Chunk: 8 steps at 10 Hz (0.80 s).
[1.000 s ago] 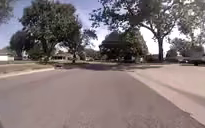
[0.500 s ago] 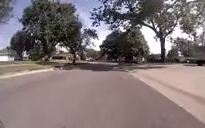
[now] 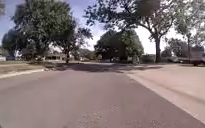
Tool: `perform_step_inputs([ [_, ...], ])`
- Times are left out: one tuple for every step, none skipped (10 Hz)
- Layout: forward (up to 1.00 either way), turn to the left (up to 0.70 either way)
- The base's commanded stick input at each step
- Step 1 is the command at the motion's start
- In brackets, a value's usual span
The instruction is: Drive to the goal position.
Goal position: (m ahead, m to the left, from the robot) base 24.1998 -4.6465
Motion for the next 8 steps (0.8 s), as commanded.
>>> perform_step_inputs([
  [0.7, 0.03],
  [0.7, 0.03],
  [0.7, 0.03],
  [0.7, 0.03],
  [0.7, 0.03],
  [0.7, 0.03],
  [0.7, 0.03],
  [0.7, 0.03],
])
